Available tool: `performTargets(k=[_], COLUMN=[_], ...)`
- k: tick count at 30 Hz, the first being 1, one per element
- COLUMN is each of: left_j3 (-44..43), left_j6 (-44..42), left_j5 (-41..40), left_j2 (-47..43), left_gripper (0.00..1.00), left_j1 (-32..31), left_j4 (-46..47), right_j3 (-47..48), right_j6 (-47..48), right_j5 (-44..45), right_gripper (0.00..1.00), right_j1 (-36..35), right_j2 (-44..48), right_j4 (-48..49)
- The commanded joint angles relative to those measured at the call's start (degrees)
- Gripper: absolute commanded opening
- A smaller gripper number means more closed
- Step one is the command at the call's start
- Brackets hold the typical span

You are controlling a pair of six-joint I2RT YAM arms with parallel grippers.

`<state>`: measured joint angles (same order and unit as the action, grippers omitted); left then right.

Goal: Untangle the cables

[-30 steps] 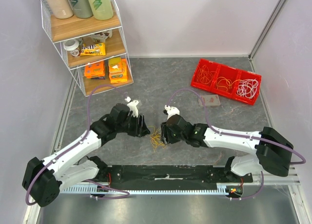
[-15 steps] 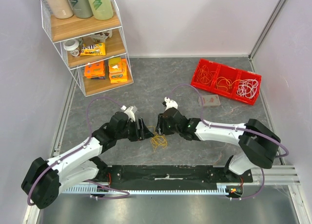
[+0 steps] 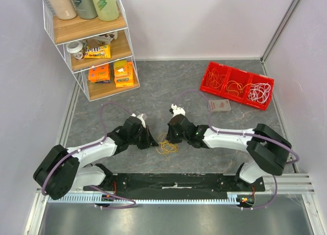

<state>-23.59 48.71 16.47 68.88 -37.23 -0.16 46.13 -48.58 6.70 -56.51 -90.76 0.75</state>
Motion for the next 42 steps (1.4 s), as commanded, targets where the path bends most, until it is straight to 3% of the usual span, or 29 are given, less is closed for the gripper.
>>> performTargets(k=[1, 6, 12, 17, 23, 32, 42], left_j3=[-5.2, -12.7, -25.3, -32.6, -36.7, -31.7, -25.4], left_j6=[-2.7, -7.6, -13.5, -18.9, -25.3, -21.8, -20.1], left_j5=[-4.1, -16.2, -39.6, -51.9, -59.1, -46.0, -22.6], left_j2=[-2.0, -18.5, -40.5, -51.7, -53.0, -45.7, -32.1], left_gripper=[0.02, 0.02, 0.02, 0.02, 0.02, 0.02, 0.02], left_j1=[0.1, 0.2, 0.2, 0.2, 0.1, 0.2, 0.1], left_j4=[-6.4, -23.9, -41.1, -44.0, -44.2, -42.1, -36.8], right_j3=[0.3, 0.7, 0.9, 2.7, 3.6, 2.8, -1.2], right_j6=[2.1, 2.1, 0.4, -0.3, 2.5, 5.1, 11.0], right_j5=[6.8, 23.9, 39.6, 49.1, 53.4, 44.9, 23.4], right_gripper=[0.0, 0.0, 0.0, 0.0, 0.0, 0.0, 0.0], right_j1=[-0.1, 2.0, 8.6, 9.5, 9.5, 9.5, 9.5], right_j2=[8.8, 24.5, 45.5, 58.4, 61.8, 53.7, 44.3], right_j4=[-6.5, -21.9, -37.1, -43.5, -45.2, -42.1, -32.2])
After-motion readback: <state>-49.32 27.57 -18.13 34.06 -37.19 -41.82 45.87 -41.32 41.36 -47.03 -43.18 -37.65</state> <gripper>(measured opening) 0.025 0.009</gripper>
